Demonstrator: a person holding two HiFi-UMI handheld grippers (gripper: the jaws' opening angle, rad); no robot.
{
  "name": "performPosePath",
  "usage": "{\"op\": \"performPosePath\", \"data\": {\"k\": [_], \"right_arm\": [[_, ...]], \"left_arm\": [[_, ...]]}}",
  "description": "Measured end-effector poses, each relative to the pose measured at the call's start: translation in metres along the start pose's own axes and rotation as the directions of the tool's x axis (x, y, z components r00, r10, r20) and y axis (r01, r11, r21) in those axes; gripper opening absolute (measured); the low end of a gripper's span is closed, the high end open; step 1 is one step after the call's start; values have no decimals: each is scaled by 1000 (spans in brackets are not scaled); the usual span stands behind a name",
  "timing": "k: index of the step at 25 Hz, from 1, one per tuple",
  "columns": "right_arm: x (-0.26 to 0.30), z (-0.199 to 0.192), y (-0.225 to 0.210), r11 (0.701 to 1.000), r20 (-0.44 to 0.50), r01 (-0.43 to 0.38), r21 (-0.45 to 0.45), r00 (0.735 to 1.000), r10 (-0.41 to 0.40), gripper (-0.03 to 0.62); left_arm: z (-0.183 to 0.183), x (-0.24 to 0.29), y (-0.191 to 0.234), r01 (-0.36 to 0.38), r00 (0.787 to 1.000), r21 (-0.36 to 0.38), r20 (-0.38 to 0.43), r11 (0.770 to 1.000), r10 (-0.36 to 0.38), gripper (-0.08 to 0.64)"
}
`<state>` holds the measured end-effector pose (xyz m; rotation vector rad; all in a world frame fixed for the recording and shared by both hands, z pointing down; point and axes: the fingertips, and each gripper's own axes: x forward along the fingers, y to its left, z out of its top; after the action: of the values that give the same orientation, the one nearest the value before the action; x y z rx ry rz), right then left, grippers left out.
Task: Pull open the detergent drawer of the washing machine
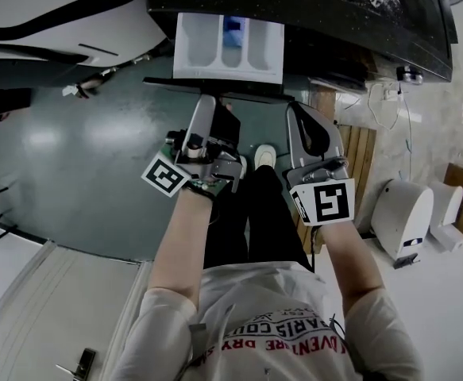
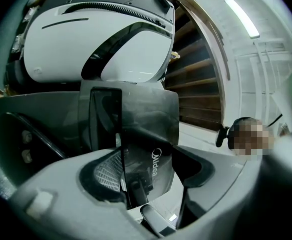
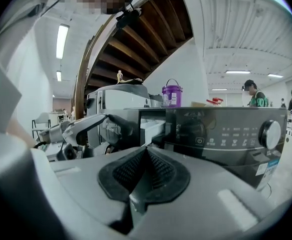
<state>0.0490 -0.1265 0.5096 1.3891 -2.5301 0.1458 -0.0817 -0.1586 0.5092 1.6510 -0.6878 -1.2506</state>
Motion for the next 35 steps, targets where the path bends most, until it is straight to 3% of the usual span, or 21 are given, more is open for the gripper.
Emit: {"op": "performPosePath", "data": {"k": [23, 29, 32, 35], "right_arm": [[-34, -1, 13, 999, -18, 22, -38, 1000, -23, 0], [-38, 4, 20, 999, -9, 25, -38, 1000, -25, 0], [-40, 10, 21, 999, -2, 31, -38, 1000, -31, 0], [-44, 22, 24, 999, 10, 35, -41, 999, -35, 0]], "left_arm": [[-13, -39, -17, 3, 1000, 1, -10, 1000, -3, 310], [-15, -54, -6, -134, 991, 14, -22, 991, 134, 316], [-15, -63, -10, -167, 986, 17, -30, 986, 167, 356], [-9, -72, -6, -243, 970, 31, -11, 969, 244, 352]]}}
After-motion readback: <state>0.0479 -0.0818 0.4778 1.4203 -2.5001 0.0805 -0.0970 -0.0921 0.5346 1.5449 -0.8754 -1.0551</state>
